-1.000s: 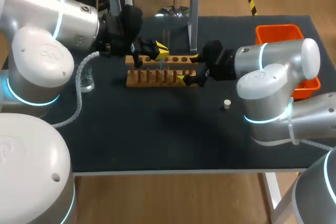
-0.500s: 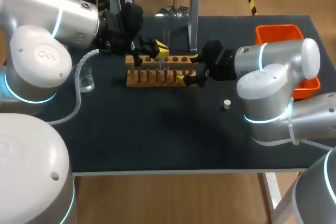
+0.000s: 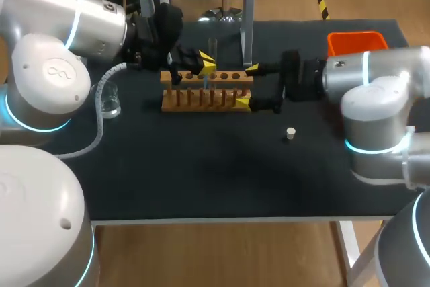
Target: Invert the test tube, pick up the pipette, mount the tip to pipette, aspirate from beaker and dispense into the tube, eject the tip, return the pipette, and cap with the stopper.
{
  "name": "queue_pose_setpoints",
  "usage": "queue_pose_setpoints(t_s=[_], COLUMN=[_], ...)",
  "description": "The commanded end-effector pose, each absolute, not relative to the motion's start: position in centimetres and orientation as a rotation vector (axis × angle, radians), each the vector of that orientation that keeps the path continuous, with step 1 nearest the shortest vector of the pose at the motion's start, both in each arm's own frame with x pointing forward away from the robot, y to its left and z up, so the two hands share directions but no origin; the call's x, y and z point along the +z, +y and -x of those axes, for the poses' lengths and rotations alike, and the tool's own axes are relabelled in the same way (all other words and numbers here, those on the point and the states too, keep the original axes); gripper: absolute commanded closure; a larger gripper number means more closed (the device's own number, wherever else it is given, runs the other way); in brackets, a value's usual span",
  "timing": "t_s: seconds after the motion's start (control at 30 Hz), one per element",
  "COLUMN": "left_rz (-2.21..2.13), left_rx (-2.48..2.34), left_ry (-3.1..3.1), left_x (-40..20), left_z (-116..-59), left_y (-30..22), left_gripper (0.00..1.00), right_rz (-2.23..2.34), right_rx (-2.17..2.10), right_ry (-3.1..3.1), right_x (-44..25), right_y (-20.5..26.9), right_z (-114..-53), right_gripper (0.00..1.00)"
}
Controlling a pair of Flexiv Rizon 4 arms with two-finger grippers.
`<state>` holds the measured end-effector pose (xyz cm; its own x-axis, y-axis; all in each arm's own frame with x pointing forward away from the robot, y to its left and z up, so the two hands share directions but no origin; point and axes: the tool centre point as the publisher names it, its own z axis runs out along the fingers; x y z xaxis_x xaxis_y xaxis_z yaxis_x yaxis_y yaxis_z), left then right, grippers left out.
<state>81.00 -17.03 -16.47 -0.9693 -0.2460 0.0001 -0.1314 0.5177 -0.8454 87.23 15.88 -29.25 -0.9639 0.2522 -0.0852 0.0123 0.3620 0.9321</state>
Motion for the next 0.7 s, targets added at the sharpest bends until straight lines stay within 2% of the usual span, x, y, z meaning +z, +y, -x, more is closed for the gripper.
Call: queue_pose_setpoints(t_s=[0.03, 0.7], left_rz=[0.328, 0.302], left_rx=[-1.448, -1.492], left_ry=[2.634, 2.612], left_x=[-16.4, -16.2], left_z=[-81.0, -80.6], left_y=[-17.0, -17.2], left_gripper=[1.00, 1.00], right_rz=[-0.186, 0.002], right_rx=[1.781, 2.049], right_ry=[2.350, 2.281], right_x=[-26.8, -23.0], right_y=[12.8, 17.3], right_z=[-85.5, -83.3], right_gripper=[0.00, 0.00])
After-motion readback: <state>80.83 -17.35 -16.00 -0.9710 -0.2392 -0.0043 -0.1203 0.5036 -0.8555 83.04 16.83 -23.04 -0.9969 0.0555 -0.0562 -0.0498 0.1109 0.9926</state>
